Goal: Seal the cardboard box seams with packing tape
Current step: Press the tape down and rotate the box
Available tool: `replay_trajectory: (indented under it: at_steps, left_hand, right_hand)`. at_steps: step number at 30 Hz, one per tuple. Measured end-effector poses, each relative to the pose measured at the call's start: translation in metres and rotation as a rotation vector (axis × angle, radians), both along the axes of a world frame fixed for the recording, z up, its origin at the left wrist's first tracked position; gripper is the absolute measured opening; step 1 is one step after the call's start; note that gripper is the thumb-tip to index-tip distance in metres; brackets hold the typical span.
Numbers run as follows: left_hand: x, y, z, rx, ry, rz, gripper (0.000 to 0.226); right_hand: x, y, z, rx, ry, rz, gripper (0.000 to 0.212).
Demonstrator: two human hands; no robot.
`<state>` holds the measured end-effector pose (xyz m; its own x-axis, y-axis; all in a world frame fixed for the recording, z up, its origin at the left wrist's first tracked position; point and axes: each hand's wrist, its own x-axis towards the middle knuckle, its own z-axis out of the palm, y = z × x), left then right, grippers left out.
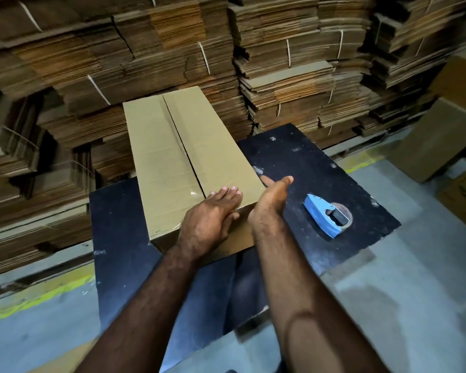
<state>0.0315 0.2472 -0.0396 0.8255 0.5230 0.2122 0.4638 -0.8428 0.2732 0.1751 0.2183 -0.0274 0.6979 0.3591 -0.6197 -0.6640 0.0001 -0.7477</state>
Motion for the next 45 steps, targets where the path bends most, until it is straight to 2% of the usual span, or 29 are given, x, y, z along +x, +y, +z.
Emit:
replay_trajectory:
  at_steps: [3, 5, 8, 9, 13, 15, 17, 20, 22, 24, 27, 30, 33, 36, 39, 42, 45]
  left_hand:
    - [0.001, -0.003, 0.002, -0.001, 0.000, 0.003, 0.046]
    - [0.000, -0.003, 0.003, 0.006, -0.002, -0.001, 0.047]
    - [0.000, -0.003, 0.002, 0.020, -0.016, 0.004, 0.047]
    - [0.000, -0.004, 0.001, 0.018, -0.014, 0.006, 0.048]
    - [-0.005, -0.003, 0.000, -0.010, -0.004, -0.017, 0.055]
    - [-0.009, -0.006, 0.006, -0.066, -0.050, -0.036, 0.061]
    - [-0.014, -0.010, 0.017, -0.162, -0.164, 0.024, 0.059]
    - [-0.025, -0.002, 0.027, -0.134, -0.312, 0.341, 0.054]
    - [-0.041, 0.010, 0.029, -0.146, -0.329, 0.599, 0.054]
    - [-0.054, 0.019, 0.032, -0.250, -0.262, 0.750, 0.056]
    - [-0.058, 0.021, 0.039, -0.339, -0.255, 0.819, 0.061]
    - [-0.057, 0.016, 0.050, -0.363, -0.293, 0.936, 0.063]
    - [-0.061, 0.013, 0.057, -0.302, -0.157, 1.033, 0.064]
    - [-0.069, 0.017, 0.049, -0.436, -0.241, 1.016, 0.057]
    - [-0.078, 0.017, 0.044, -0.427, -0.269, 0.990, 0.055]
    - [-0.088, 0.018, 0.045, -0.399, -0.185, 1.008, 0.045]
    - [-0.099, 0.018, 0.038, -0.446, -0.123, 0.996, 0.039]
  right_hand:
    - [0.021, -0.015, -0.004, 0.047, -0.009, 0.142, 0.067]
    - [0.017, -0.021, -0.003, 0.016, -0.192, 0.269, 0.056]
    - [0.005, -0.022, -0.010, -0.148, -0.606, 0.525, 0.057]
    - [0.007, -0.023, -0.008, -0.183, -0.636, 0.574, 0.057]
    - [0.029, -0.025, 0.004, -0.093, -0.199, 0.715, 0.052]
    - [0.031, -0.025, 0.011, -0.129, -0.247, 0.813, 0.050]
    - [0.029, -0.019, 0.017, -0.237, -0.504, 0.831, 0.046]
    - [0.026, -0.011, 0.027, -0.257, -0.825, 0.810, 0.054]
    - [0.024, -0.008, 0.031, -0.258, -0.962, 0.869, 0.058]
    - [0.021, -0.003, 0.029, -0.318, -1.074, 0.960, 0.060]
    - [0.021, -0.001, 0.027, -0.403, -1.173, 1.030, 0.060]
    - [0.027, -0.005, 0.029, -0.447, -1.177, 0.981, 0.051]
    - [0.030, -0.010, 0.035, -0.466, -1.186, 1.001, 0.045]
    - [0.026, -0.012, 0.043, -0.454, -1.170, 1.118, 0.057]
    - [0.021, -0.013, 0.041, -0.461, -1.216, 1.100, 0.056]
    - [0.032, -0.017, 0.046, -0.633, -1.269, 0.957, 0.049]
    - [0.040, -0.024, 0.053, -0.809, -1.259, 0.931, 0.050]
